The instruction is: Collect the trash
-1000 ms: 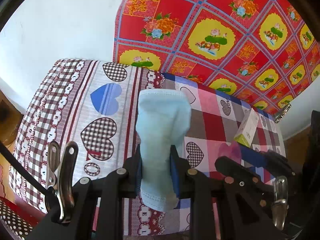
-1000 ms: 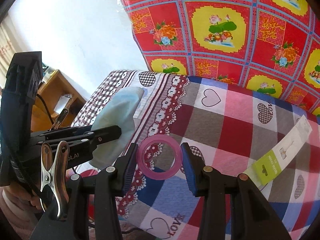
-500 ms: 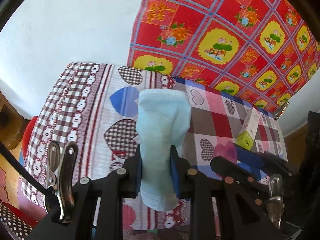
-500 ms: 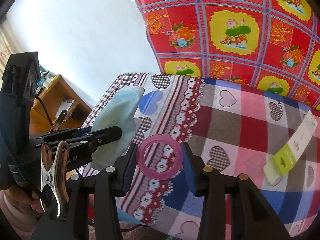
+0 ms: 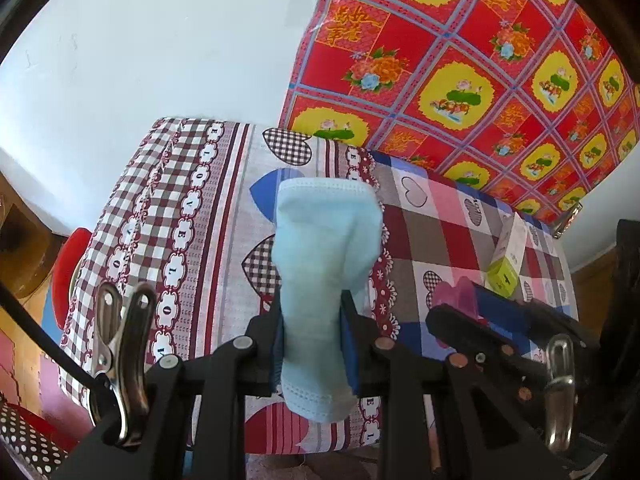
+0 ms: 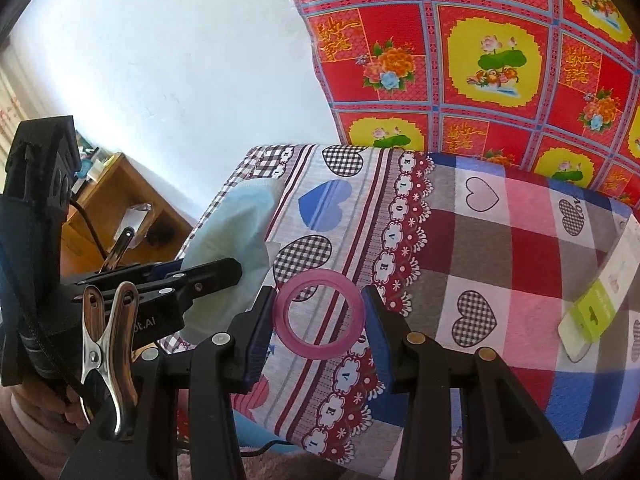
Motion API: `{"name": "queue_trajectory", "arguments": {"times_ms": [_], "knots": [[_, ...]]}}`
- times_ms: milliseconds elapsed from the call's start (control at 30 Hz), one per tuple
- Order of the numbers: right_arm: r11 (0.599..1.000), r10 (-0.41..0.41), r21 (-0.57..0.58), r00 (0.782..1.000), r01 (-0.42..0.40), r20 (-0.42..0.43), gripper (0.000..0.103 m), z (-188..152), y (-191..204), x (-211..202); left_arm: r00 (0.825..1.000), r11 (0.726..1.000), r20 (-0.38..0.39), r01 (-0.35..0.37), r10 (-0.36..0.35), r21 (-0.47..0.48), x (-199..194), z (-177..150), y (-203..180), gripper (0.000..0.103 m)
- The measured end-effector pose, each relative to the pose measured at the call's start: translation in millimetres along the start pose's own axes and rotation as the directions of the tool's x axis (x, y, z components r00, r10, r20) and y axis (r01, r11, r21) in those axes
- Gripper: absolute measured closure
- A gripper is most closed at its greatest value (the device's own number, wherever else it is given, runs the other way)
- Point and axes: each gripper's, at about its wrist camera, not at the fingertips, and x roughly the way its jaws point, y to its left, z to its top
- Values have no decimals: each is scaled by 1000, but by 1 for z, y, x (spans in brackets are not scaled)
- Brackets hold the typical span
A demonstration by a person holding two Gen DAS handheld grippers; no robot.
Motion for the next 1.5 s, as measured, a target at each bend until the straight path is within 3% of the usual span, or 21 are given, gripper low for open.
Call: {"name": "queue_trajectory", "arguments": {"times_ms": [500, 1100, 1500], "knots": [[999, 31, -25, 999, -31, -10, 59, 2, 9, 6, 1000, 999, 4, -30, 31, -36, -4, -3, 8, 78], [997, 69, -46, 997, -70, -27, 59, 13, -10, 8, 998, 994, 10, -67, 68, -81, -1, 4, -3, 78], [987, 119, -106, 992, -123, -38, 59, 26, -5, 13, 991, 983, 40, -120, 127, -141, -11, 10, 1, 78]]}}
